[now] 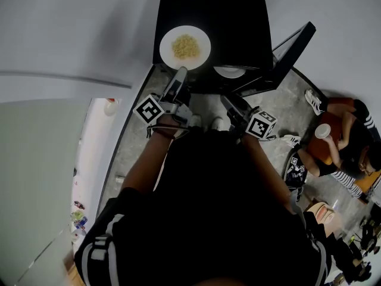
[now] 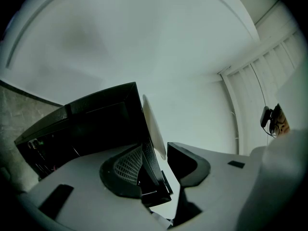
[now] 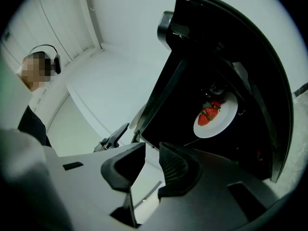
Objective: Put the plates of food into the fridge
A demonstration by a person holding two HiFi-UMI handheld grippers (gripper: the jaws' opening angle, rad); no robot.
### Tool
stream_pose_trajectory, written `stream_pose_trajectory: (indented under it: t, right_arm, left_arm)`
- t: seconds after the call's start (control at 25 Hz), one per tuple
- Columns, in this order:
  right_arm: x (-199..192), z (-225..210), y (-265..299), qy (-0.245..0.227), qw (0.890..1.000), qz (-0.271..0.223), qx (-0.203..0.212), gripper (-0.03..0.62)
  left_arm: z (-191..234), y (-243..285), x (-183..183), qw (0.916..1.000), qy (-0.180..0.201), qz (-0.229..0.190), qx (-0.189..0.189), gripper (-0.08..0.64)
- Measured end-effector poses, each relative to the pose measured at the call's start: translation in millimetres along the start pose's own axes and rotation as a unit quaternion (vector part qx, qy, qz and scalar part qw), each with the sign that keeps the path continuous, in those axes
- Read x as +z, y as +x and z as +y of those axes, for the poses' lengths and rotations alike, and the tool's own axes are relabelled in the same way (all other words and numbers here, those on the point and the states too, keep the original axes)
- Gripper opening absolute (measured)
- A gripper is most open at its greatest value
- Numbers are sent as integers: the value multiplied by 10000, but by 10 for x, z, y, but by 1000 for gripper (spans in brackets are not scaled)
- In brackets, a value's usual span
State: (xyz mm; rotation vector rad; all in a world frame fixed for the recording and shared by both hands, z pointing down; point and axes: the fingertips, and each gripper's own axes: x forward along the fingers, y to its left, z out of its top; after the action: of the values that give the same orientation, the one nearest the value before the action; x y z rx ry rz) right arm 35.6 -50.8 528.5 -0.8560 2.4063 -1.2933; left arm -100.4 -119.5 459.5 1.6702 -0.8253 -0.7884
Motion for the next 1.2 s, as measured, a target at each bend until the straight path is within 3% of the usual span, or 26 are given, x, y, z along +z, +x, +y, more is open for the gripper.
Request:
stream_pose_trajectory:
  t: [0.36,0.68,0.92,1.2]
  right_arm:
    - [-45,-26,-58,-38,10000,60,-55,104]
    - [-82,-61,-91,33,9999,72,-87,104]
    - [-71,-77,-109,69,9999,55,-114,104]
    - [-72,-82,-109,186,9997,-13,-159,104]
  left_arm:
    - [-8,20,28,9993,-367,-55,79,161]
    - [40,62,82,9938,-1062,-232,222,163]
    - [61,116,47,9928,-1116,-78,432,163]
    - [8,121,61,9920,-1228,-162,248,114]
